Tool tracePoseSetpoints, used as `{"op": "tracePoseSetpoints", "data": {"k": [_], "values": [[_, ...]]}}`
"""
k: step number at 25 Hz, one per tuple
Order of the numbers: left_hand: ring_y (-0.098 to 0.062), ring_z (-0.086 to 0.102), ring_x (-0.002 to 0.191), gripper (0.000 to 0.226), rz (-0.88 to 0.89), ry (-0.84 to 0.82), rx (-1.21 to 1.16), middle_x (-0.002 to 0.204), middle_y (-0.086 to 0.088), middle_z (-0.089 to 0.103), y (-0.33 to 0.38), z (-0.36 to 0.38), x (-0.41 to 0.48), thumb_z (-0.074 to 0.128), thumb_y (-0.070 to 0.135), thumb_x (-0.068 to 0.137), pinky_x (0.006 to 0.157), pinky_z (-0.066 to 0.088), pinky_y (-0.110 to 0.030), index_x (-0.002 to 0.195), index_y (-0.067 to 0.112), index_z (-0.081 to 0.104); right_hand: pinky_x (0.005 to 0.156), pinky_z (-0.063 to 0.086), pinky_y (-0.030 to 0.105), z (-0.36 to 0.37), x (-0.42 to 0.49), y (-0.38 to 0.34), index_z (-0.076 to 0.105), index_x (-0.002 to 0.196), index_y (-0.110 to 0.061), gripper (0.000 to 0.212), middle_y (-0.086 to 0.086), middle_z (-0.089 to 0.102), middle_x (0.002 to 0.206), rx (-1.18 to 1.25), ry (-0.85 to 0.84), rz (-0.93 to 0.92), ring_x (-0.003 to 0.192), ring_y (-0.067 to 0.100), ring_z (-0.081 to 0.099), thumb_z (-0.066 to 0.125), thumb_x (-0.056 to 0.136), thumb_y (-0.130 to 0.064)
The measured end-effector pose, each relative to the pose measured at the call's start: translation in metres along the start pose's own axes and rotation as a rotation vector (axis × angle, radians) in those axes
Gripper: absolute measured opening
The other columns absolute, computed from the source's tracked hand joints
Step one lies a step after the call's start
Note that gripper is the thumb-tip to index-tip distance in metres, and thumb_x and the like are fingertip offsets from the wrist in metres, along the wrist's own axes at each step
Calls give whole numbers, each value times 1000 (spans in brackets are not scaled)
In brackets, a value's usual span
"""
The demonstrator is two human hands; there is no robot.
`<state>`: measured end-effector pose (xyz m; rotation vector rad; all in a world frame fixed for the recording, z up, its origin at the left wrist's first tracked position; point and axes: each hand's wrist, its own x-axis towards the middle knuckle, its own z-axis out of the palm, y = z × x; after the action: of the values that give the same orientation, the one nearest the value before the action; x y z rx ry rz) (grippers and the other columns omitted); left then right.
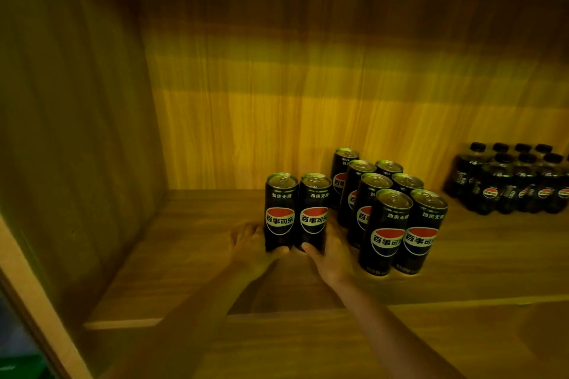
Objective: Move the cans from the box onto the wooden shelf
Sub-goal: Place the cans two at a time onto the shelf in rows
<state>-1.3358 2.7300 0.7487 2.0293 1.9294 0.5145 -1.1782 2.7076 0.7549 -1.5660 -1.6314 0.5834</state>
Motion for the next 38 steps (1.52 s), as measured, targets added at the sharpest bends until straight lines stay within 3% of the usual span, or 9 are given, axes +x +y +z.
{"op": "tracePoseSetpoints", "data": {"k": [4, 8, 13, 18, 21, 24, 27, 33, 38], "values": [[-24, 13, 144, 77, -9, 1, -5, 153, -7, 25, -1, 2, 1, 46, 58, 83, 117, 3, -52, 145, 20, 23, 101, 35, 28, 1, -2, 2, 34, 136, -15, 62, 5, 47, 140, -56, 32, -30, 130, 21, 42, 64, 83, -23], [-25, 9, 145, 80, 8, -33, 28, 155, -8, 21, 0, -2, -1, 45, 59, 83, 117, 2, -53, 146, 18, 16, 105, 36, 36, 6, 1, 8, 30, 138, -20, 69, 4, 43, 142, -125, 66, -39, 132, 23, 39, 66, 80, -31], [-27, 6, 145, 97, -73, 8, 17, 157, -12, 9, -8, -28, -18, 50, 62, 78, 117, 3, -49, 147, 12, 3, 110, 33, 45, -2, -10, 3, 13, 144, -23, 90, 4, 34, 149, -36, 16, 53, 137, 23, 33, 69, 75, -37], [-28, 7, 145, 87, 8, 24, 151, 157, -12, 9, -8, -72, -58, 51, 61, 78, 116, 2, -53, 146, 17, 20, 109, 33, 39, -22, -42, -32, 24, 140, -18, 80, 4, 42, 143, -141, 84, -88, 134, 23, 37, 70, 76, -30], [-28, 6, 145, 85, 103, 39, 251, 157, -13, 7, 3, -94, -91, 50, 56, 82, 115, 0, -52, 146, 15, 14, 108, 34, 39, -40, -63, -58, 32, 136, -13, 72, 9, 44, 141, -397, 158, -190, 131, 27, 40, 68, 77, -30], [-28, 1, 146, 89, 128, 23, 393, 157, -13, 3, 5, -100, -126, 47, 57, 84, 117, -1, -50, 147, 13, 2, 112, 29, 42, -50, -85, -77, 27, 140, -10, 79, 13, 35, 147, -672, 16, -264, 134, 30, 34, 65, 77, -40], [-29, 1, 145, 92, 109, -26, 448, 158, -12, 3, -4, -94, -160, 44, 60, 83, 117, 0, -46, 147, 11, 0, 113, 27, 45, -54, -110, -94, 23, 141, -10, 86, 14, 31, 149, -788, -166, -277, 136, 31, 31, 65, 75, -46], [-29, 7, 145, 91, 60, -10, 454, 157, -11, 9, -18, -79, -236, 46, 60, 82, 118, 5, -45, 147, 12, 4, 116, 20, 40, -43, -177, -95, 17, 143, -9, 90, 13, 21, 153, -755, -316, -303, 141, 28, 22, 67, 76, -42], [-28, 8, 145, 91, 52, 97, 333, 156, -14, 12, -39, -21, -300, 53, 52, 81, 118, 4, -42, 146, 8, 8, 116, 21, 40, -11, -238, -43, 19, 142, -7, 90, 14, 25, 152, -738, -350, -344, 139, 27, 25, 66, 76, -44]]}}
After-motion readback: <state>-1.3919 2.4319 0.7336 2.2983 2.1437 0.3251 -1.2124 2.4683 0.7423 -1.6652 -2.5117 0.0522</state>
